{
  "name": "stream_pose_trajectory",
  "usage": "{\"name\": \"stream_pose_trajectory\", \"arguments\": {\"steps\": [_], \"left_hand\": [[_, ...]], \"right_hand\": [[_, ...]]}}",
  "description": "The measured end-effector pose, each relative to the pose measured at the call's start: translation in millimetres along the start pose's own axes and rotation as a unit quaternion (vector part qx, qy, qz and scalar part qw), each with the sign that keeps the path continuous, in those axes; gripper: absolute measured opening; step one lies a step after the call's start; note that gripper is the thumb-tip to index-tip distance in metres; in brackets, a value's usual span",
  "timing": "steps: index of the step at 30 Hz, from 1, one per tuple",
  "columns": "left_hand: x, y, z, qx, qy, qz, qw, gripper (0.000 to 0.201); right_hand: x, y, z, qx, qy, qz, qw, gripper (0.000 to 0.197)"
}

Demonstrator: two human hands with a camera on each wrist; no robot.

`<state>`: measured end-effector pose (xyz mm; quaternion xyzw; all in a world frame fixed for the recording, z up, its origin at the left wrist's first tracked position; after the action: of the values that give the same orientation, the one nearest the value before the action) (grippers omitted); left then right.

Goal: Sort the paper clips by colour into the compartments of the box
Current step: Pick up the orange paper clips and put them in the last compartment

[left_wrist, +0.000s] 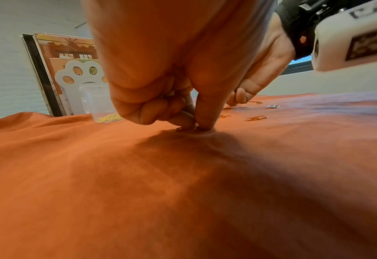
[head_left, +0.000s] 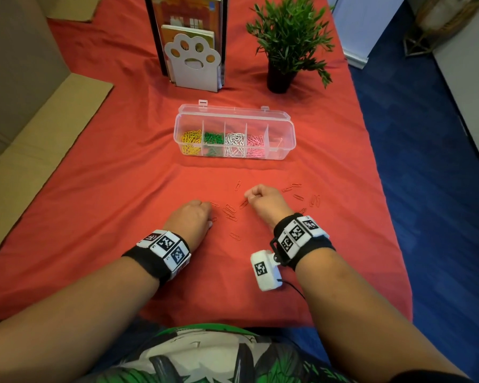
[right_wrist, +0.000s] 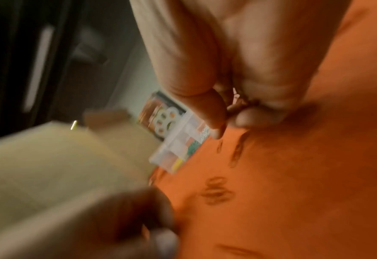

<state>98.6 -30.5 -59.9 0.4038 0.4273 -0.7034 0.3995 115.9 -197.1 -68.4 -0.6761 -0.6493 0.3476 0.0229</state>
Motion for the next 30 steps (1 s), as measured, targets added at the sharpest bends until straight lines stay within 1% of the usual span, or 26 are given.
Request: {"name": "stream_pose_trajectory", "arguments": {"steps": [2,4,6,8,10,12,13,14,16,18,20,21,22,23,24,25,26,27,28,29,30], "left_hand": [[-2.8,-0.7,0.8,0.002,-0.005,0.016,1.0,0.023],[-6.5,-1.9,3.4,0.006,-0.003,0.035,0.999,0.027],[-7.9,-2.7,5.4,0.014,-0.003,0.044,0.999,0.027],[-7.9,-2.2,6.7,0.019,-0.003,0.046,0.999,0.025],[-6.3,-0.8,8.7,0.018,0.014,0.037,0.999,0.025],[-2.9,0.4,11.1,0.014,0.038,0.02,0.999,0.025],[-1.9,1.1,11.8,0.013,0.041,0.015,0.999,0.025],[-0.5,1.8,12.2,0.016,0.03,0.011,0.999,0.025],[-2.7,2.9,9.4,0.011,-0.031,0.015,0.999,0.019],[-8.6,3.8,-1.0,-0.022,-0.118,0.025,0.992,0.016],[-12.6,4.6,-12.5,-0.071,-0.202,0.015,0.977,0.015],[-12.2,4.7,-17.6,-0.104,-0.257,0.002,0.961,0.012],[-10.4,3.4,-22.1,-0.145,-0.333,-0.01,0.932,0.012],[-7.7,1.1,-26.6,-0.193,-0.419,-0.017,0.887,0.018],[-4.5,-2.6,-29.7,-0.237,-0.5,-0.02,0.833,0.023],[-2.5,-6.5,-30.4,-0.266,-0.568,-0.019,0.778,0.026],[-2.2,-9.4,-28.9,-0.281,-0.62,-0.018,0.732,0.026],[-2.3,-11.1,-26.6,-0.288,-0.657,-0.018,0.696,0.026],[-3.8,-12.7,-24.6,-0.29,-0.679,-0.018,0.674,0.026],[-3.9,-12.3,-24.2,-0.293,-0.687,-0.014,0.665,0.026],[-2.4,-11.2,-25.3,-0.298,-0.683,-0.011,0.667,0.026]], "right_hand": [[-3.8,-0.4,-9.2,-0.055,-0.165,0.03,0.984,0.012],[3.8,-4.1,-14.3,-0.104,-0.264,0.027,0.959,0.017],[13.9,-12.1,-22.2,-0.155,-0.329,0.026,0.931,0.022],[21.1,-20.4,-30.7,-0.202,-0.384,0.042,0.9,0.021],[26.2,-26.5,-35.9,-0.224,-0.429,0.051,0.873,0.024],[29.2,-29.6,-37.1,-0.229,-0.454,0.048,0.86,0.027],[30.5,-29.7,-37.4,-0.228,-0.455,0.043,0.86,0.027],[31.4,-28.2,-36.9,-0.221,-0.445,0.033,0.867,0.027],[33.6,-23.3,-34.7,-0.202,-0.397,0.006,0.895,0.023],[38.7,-22.4,-33.3,-0.191,-0.365,-0.017,0.911,0.02],[44.8,-24.8,-33.0,-0.201,-0.371,-0.022,0.906,0.026],[47.1,-27.4,-33.9,-0.213,-0.383,-0.016,0.899,0.029],[49.6,-30.7,-35.6,-0.226,-0.399,-0.007,0.888,0.029],[52.2,-34.0,-37.7,-0.239,-0.417,0.002,0.877,0.026],[54.6,-37.1,-39.6,-0.249,-0.434,0.01,0.866,0.022],[56.9,-39.5,-40.6,-0.254,-0.445,0.013,0.859,0.023],[59.1,-41.6,-41.1,-0.256,-0.453,0.014,0.854,0.025],[60.3,-42.6,-41.6,-0.256,-0.458,0.015,0.851,0.026],[60.7,-41.3,-40.6,-0.252,-0.456,0.015,0.854,0.026],[59.0,-38.2,-39.2,-0.242,-0.442,0.011,0.863,0.025],[56.7,-32.3,-34.6,-0.22,-0.415,-0.004,0.883,0.023]]}}
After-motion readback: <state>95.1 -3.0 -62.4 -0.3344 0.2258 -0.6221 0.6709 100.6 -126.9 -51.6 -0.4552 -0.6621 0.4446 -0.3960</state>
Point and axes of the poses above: each hand's wrist, its own y-axis towards the middle knuckle, its own x-axis out of the palm, z = x × y, the point moved 10 cm from there along y, towards the middle knuckle, and after that the axes turned 2 degrees about z, right-handed, at the moved point
